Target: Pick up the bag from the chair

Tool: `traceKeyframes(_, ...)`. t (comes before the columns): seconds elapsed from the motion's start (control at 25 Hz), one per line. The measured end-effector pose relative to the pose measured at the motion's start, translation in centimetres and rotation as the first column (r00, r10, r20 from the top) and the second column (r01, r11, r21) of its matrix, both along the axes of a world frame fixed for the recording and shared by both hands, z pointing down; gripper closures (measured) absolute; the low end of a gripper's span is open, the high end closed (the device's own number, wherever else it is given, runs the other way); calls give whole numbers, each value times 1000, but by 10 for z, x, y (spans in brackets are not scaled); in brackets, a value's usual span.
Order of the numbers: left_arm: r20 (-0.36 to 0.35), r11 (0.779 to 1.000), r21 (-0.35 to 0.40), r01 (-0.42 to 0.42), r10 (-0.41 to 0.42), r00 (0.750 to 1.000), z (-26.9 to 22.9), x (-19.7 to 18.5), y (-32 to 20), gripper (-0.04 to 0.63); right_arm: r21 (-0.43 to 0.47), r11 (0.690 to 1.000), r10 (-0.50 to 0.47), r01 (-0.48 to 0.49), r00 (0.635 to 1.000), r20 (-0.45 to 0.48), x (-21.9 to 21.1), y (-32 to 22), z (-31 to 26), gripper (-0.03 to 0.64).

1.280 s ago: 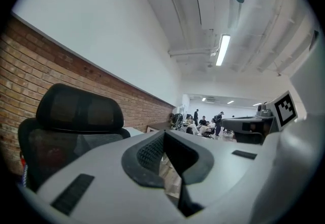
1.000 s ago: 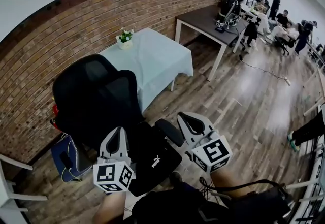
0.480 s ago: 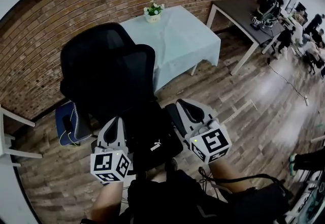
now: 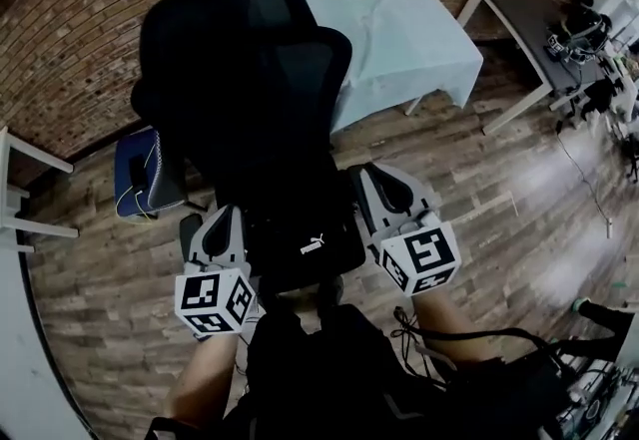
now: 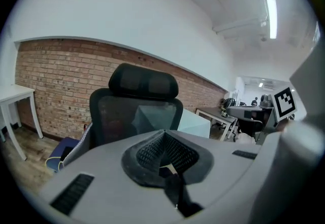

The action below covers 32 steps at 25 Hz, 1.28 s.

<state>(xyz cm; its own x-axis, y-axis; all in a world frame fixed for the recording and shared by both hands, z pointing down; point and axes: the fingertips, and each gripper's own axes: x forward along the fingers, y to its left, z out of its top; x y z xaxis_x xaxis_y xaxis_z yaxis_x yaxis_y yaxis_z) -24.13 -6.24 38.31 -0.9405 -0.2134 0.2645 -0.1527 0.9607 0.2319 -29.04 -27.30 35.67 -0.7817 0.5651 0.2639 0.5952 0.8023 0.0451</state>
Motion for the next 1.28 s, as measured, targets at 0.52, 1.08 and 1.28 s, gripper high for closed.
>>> traceKeyframes(0.52,-163,995,28,91,-85,983,102,28,35,583,98,995,-10,28,984,-181,9,21,114,600)
traceKeyframes(1.08,-386,998,57,41,-15,922,230,54,25,584,139,990,63,-14,932,-356,31,19,227,600)
traceKeyframes(1.28,-473,995,57,83,-46,880,284,54,34,583,152,988,107,-42,889,-445,42,11,282,600)
